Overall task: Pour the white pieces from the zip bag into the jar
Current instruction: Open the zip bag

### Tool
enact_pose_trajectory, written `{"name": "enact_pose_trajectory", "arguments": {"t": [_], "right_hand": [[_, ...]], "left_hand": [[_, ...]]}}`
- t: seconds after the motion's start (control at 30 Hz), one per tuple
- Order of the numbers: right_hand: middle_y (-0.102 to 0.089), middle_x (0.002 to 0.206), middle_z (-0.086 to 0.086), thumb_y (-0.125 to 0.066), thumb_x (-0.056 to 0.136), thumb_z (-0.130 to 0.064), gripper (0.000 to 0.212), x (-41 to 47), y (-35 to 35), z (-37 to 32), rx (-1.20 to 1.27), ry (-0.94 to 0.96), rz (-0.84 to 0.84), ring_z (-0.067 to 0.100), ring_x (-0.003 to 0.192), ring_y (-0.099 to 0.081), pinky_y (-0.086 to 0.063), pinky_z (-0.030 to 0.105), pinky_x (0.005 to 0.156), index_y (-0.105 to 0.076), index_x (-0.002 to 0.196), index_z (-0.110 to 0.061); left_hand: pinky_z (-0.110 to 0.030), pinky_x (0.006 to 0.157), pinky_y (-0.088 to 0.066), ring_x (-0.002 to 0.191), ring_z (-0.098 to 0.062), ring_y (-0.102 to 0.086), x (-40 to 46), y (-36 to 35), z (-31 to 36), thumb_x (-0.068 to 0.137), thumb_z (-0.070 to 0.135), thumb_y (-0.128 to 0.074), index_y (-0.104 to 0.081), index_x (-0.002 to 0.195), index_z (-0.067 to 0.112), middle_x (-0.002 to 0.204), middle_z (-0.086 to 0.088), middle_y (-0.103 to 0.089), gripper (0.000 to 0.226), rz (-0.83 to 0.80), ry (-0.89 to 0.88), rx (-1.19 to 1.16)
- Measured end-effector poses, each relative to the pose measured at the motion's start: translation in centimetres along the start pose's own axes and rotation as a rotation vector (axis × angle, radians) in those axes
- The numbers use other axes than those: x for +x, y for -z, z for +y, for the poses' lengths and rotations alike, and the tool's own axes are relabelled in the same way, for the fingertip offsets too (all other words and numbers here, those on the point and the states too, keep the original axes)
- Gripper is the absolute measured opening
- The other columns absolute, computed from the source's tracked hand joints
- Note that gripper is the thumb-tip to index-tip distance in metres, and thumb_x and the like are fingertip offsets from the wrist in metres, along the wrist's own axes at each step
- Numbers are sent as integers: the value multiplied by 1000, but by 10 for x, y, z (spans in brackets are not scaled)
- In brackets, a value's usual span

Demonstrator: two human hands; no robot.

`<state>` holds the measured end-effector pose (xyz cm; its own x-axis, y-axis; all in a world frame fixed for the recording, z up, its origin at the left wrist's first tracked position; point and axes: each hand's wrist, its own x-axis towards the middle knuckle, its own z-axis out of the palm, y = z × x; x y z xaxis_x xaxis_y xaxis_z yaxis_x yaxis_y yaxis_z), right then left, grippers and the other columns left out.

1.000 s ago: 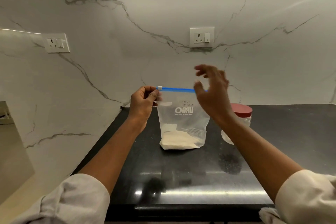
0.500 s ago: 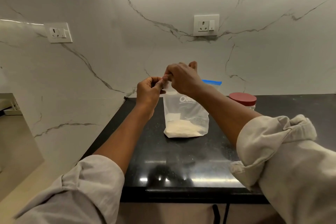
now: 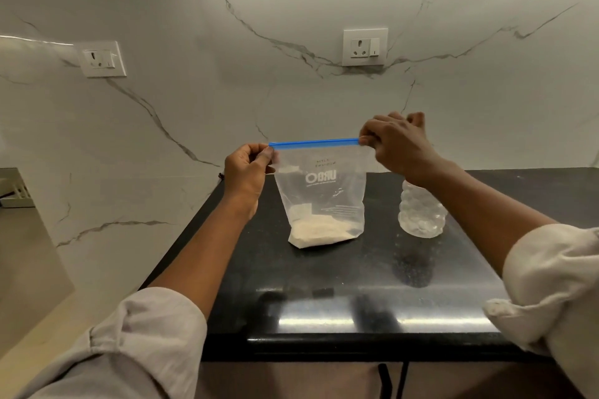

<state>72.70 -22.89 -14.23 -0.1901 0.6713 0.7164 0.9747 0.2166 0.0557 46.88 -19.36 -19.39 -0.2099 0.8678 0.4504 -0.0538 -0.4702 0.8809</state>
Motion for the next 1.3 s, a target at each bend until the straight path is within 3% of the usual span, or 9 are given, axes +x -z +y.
{"name": "enact_pose_trajectory", "arguments": {"t": [0.27, 0.43, 0.57, 0.67, 0.8, 0.93, 1.1, 1.2, 1.3], "right_hand": [[-65, 101, -4, -50, 100, -27, 16, -8, 3, 7, 103, -96, -23, 20, 95, -53, -27, 41, 86, -64, 99, -20], [-67, 96, 2, -50, 100, -22, 16, -8, 5, 5, 291, -136, -88, 25, 90, -58, -40, 50, 94, -65, 102, -16], [-67, 95, 5, -58, 96, -34, 26, -10, 4, 4, 440, -177, -84, 21, 85, -60, -51, 41, 83, -63, 110, -13], [-63, 91, 5, -57, 90, -53, 50, -15, 4, 11, 559, -305, -24, 18, 81, -58, -47, 33, 73, -56, 119, -12], [-64, 98, 9, -54, 97, -41, 39, -31, 1, 38, 508, -407, 81, 19, 87, -58, -47, 30, 75, -57, 115, -7], [-68, 98, 10, -58, 96, -16, 18, -46, -9, 41, 476, -343, 32, 23, 90, -63, -50, 29, 78, -67, 106, -4], [-67, 97, 10, -61, 93, -10, 12, -49, -27, 21, 467, -267, -7, 21, 89, -61, -49, 26, 79, -69, 99, -4], [-66, 98, 11, -63, 92, -9, 12, -51, -38, 5, 471, -228, -47, 21, 90, -60, -51, 32, 83, -71, 98, -3], [-66, 100, 9, -64, 91, -15, 12, -54, -40, 0, 430, -220, -31, 24, 99, -55, -43, 33, 87, -72, 96, -7]], "left_hand": [[-20, 63, -56, 71, -4, -66, -1, -8, 3, 97, 17, -58, -63, 95, 14, 84, 1, -70, 6, -90, -54, 74], [-21, 62, -56, 79, -7, -66, -1, -2, 4, 98, 23, -58, -61, 100, 15, 90, 3, -69, 10, -138, -69, 161], [-19, 62, -52, 83, -10, -66, -5, -4, -5, 94, 29, -63, -64, 95, 20, 96, -1, -71, 10, -249, 1, 202], [-29, 73, -57, 79, -13, -68, -6, -3, -12, 93, 21, -66, -68, 89, 16, 88, -3, -72, 7, -144, -7, 232], [-42, 76, -59, 79, -28, -68, 6, 11, -14, 90, 17, -66, -66, 85, 5, 83, -11, -71, 13, 24, -2, 288], [-33, 56, -41, 58, -16, -44, 12, 25, -15, 84, 15, -58, -48, 69, 10, 64, -4, -50, 18, 224, -14, 347], [-14, 43, -28, 48, -8, -29, -7, 24, -11, 79, 16, -49, -32, 60, 18, 56, 4, -35, 26, 367, -174, 384], [-12, 45, -31, 53, -8, -38, -17, 20, -10, 79, 21, -50, -43, 74, 12, 65, 0, -46, 12, 329, -218, 405], [-8, 55, -38, 77, -14, -52, -20, 18, -9, 82, 27, -55, -47, 109, 7, 98, -10, -56, 34, 381, -247, 410]]}}
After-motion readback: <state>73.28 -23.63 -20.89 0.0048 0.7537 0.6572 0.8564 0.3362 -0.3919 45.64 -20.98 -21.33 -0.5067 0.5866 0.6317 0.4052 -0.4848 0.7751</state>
